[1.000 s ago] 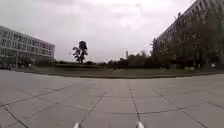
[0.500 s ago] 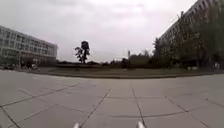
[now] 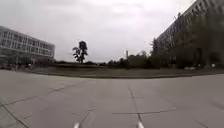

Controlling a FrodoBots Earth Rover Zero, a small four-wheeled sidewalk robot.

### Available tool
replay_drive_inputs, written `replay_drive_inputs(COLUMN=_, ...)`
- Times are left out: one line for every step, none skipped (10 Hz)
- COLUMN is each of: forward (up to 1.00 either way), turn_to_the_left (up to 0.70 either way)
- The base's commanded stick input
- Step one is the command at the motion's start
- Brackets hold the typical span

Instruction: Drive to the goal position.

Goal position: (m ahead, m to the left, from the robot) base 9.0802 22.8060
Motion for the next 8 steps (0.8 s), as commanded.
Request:
replay_drive_inputs(forward=0.79, turn_to_the_left=0.32)
replay_drive_inputs(forward=0.82, turn_to_the_left=0.33)
replay_drive_inputs(forward=0.82, turn_to_the_left=0.33)
replay_drive_inputs(forward=0.82, turn_to_the_left=0.33)
replay_drive_inputs(forward=0.82, turn_to_the_left=0.33)
replay_drive_inputs(forward=0.82, turn_to_the_left=0.33)
replay_drive_inputs(forward=0.82, turn_to_the_left=0.33)
replay_drive_inputs(forward=0.82, turn_to_the_left=0.33)
